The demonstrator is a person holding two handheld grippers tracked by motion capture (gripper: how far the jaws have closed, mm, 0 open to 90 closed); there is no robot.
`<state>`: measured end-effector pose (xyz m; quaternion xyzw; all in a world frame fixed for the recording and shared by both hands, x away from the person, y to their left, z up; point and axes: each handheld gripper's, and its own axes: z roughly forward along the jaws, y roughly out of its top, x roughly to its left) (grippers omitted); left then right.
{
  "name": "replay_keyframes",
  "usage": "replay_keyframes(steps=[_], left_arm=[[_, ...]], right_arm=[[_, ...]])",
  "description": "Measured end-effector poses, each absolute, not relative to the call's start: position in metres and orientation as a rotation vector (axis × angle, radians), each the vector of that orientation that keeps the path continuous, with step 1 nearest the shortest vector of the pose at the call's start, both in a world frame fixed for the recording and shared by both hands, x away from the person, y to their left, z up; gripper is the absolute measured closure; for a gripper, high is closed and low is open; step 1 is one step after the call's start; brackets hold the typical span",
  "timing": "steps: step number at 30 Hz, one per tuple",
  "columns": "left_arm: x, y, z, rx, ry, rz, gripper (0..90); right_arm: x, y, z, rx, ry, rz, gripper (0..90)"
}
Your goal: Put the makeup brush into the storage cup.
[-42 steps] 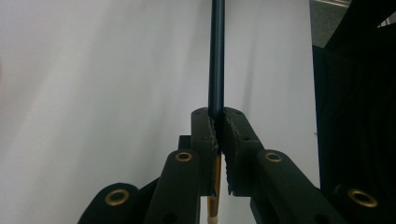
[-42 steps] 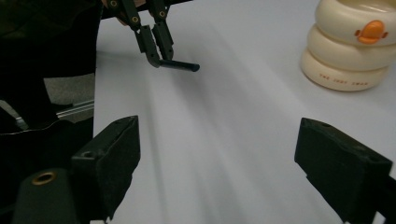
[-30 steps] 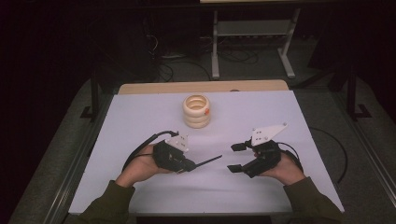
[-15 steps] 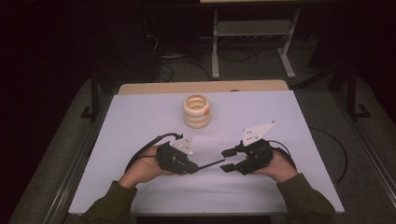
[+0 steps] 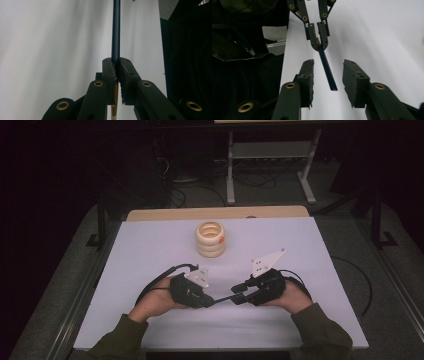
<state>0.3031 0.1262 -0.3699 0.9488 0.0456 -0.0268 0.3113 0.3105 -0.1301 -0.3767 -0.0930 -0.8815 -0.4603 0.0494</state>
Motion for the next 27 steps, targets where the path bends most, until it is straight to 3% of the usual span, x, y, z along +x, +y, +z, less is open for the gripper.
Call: replay_keyframes(steps=[17, 27], left_arm=[[0.3023, 0.1252, -0.3692, 2.499, 0.111, -0.059, 83.5], [0.302, 0.1248, -0.3691, 2.499, 0.102, -0.053, 83.6]], right_arm=[[0.3121, -0.1279, -0.3792, -0.25, -2.688, -1.361, 77.4], [0.3129, -0.1288, -0.3791, -0.258, -2.672, -1.346, 82.0]])
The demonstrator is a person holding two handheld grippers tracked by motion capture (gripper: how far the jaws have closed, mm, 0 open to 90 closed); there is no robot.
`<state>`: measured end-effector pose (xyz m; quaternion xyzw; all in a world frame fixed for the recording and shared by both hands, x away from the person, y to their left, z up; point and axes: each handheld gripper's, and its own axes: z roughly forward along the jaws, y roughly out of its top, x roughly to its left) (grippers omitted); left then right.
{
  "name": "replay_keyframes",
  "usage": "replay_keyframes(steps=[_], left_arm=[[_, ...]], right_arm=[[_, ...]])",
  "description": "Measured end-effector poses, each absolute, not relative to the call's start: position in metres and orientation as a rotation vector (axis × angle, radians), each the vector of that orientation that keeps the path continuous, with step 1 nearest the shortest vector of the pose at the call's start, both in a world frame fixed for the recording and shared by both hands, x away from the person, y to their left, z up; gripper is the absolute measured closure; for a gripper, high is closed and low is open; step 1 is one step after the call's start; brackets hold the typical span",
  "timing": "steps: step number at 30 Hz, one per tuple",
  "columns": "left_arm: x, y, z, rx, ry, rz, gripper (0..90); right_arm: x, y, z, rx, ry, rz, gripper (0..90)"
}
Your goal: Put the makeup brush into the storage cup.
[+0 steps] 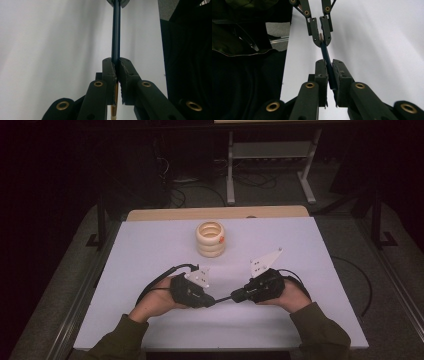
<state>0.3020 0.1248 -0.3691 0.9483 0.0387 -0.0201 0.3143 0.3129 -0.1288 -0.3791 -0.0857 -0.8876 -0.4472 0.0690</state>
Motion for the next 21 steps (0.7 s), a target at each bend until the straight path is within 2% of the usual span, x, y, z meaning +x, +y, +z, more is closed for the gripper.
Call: replay_keyframes(steps=[21], left_arm=[[0.3027, 0.1278, -0.3689, 2.451, 0.099, -0.065, 82.5]], right_arm=[[0.3167, -0.1317, -0.3778, -0.237, -2.628, -1.363, 84.4]])
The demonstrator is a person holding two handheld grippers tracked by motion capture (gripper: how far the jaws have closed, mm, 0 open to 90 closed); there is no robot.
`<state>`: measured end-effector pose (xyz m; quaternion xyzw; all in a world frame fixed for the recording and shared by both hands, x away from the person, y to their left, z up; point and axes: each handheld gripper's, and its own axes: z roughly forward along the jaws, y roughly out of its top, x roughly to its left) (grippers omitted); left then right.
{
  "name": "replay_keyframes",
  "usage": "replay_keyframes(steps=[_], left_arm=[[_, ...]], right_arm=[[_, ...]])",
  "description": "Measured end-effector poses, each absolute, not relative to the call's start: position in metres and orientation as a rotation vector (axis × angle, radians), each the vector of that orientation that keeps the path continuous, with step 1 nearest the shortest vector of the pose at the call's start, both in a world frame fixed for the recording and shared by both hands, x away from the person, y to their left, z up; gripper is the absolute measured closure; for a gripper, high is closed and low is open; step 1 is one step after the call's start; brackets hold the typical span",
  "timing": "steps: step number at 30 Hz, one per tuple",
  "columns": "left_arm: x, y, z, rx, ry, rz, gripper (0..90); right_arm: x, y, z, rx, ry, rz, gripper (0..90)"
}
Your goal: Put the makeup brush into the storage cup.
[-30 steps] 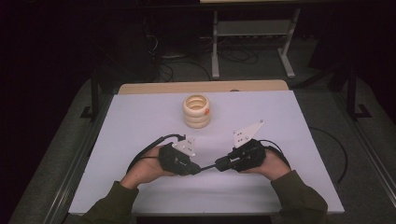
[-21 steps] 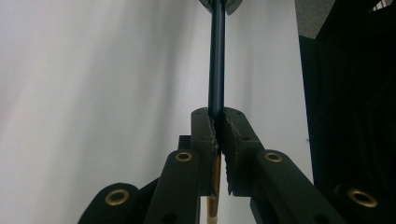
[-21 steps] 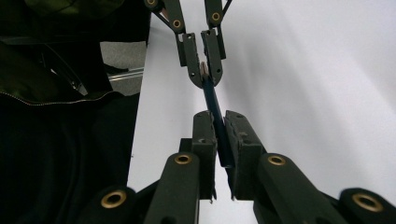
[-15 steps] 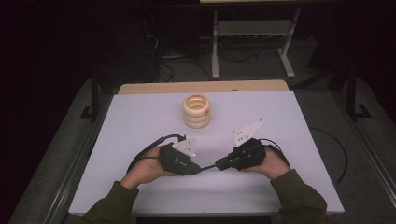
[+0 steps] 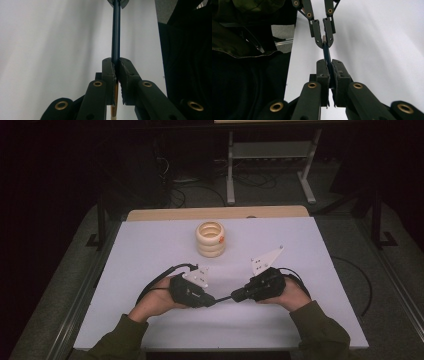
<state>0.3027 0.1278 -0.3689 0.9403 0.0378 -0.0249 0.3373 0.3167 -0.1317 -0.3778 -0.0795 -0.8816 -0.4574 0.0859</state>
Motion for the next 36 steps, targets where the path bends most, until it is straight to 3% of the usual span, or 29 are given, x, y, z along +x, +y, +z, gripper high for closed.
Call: replay_keyframes(steps=[14, 24, 36], left_arm=[[0.306, 0.139, -0.363, 2.318, 0.132, -0.037, 60.4], [0.307, 0.145, -0.359, 2.231, 0.106, -0.038, 60.4], [0.308, 0.141, -0.362, 2.204, 0.08, -0.075, 67.3]], right_arm=[[0.312, -0.144, -0.375, -0.295, -2.575, -1.48, 84.3], [0.308, -0.158, -0.379, -0.342, -2.506, -1.576, 84.3], [0.308, -0.16, -0.377, -0.323, -2.472, -1.623, 84.3]])
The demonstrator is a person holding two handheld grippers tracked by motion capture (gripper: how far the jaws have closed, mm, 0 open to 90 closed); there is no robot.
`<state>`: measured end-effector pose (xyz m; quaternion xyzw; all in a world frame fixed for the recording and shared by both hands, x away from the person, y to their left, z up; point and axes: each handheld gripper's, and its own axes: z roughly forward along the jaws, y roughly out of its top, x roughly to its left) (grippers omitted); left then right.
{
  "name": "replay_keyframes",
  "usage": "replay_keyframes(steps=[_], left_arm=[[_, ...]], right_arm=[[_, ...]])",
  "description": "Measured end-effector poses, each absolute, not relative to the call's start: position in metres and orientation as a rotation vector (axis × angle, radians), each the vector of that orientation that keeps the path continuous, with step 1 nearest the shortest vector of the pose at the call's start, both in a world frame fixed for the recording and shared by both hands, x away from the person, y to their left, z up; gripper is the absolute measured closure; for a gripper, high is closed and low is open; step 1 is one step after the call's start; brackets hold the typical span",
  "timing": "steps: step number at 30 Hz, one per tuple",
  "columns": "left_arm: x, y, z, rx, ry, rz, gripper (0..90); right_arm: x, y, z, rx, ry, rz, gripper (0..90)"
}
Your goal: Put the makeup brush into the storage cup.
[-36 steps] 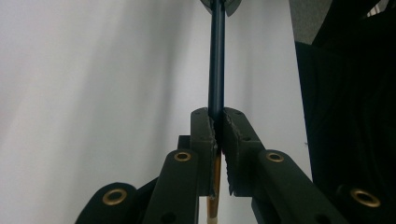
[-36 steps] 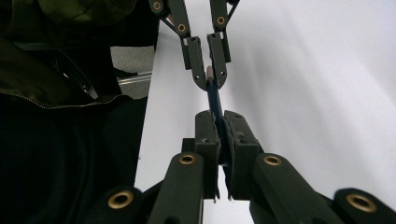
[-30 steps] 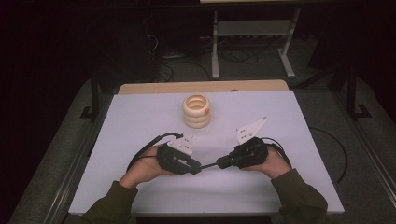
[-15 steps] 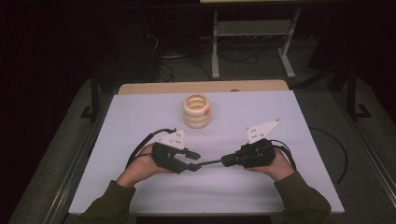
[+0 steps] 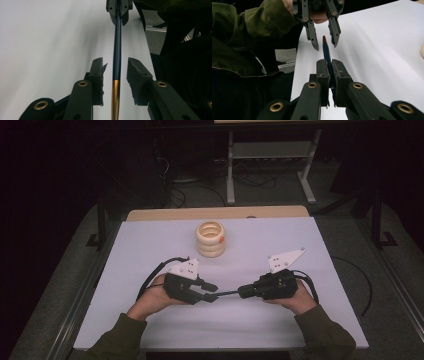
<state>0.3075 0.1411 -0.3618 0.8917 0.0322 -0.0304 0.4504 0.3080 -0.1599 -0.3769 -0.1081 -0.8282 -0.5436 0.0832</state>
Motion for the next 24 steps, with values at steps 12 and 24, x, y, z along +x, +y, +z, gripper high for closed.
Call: replay_keyframes(steps=[12, 24], left_arm=[[0.3088, 0.1377, -0.3672, 2.219, 0.065, -0.109, 76.6], [0.3091, 0.1368, -0.3676, 2.211, 0.071, -0.123, 82.0]], right_arm=[[0.309, -0.16, -0.3756, -0.31, -2.462, -1.645, 84.3], [0.3075, -0.1597, -0.3745, -0.31, -2.458, -1.625, 84.3]])
